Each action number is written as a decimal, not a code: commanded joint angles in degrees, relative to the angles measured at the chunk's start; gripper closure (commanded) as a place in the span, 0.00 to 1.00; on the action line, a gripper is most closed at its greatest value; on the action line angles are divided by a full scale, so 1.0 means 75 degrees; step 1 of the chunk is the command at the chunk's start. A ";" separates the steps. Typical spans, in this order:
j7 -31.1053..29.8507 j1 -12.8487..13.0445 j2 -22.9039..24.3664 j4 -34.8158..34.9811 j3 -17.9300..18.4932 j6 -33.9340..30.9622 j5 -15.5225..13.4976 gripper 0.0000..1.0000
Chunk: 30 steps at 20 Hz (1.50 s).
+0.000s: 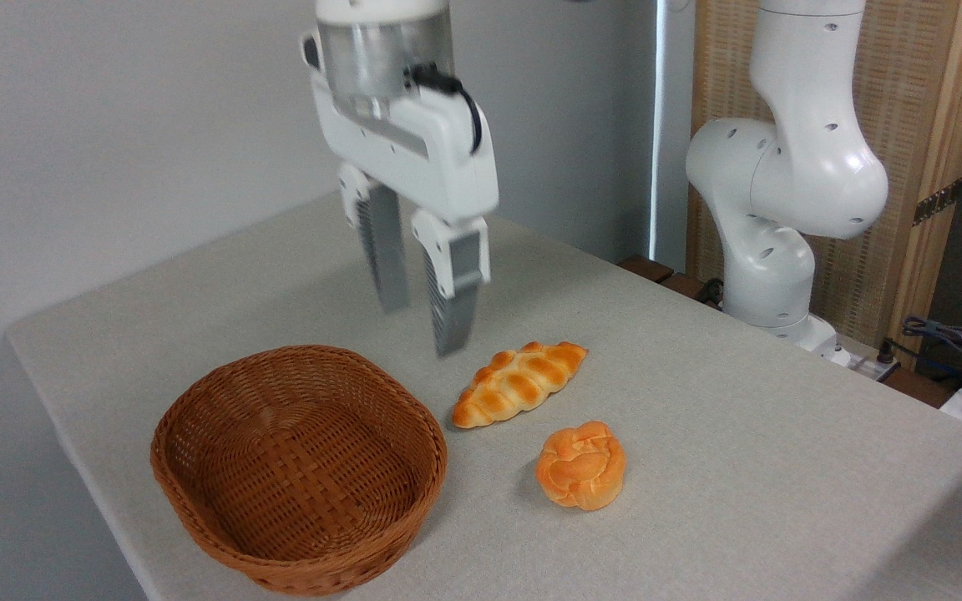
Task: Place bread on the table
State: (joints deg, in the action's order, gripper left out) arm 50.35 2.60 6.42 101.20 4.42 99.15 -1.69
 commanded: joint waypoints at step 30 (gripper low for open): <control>-0.1708 0.0087 -0.1044 -0.1586 -0.0660 -0.1267 0.0342 0.00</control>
State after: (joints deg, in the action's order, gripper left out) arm 40.55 2.80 -0.69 90.95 0.36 91.25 -0.73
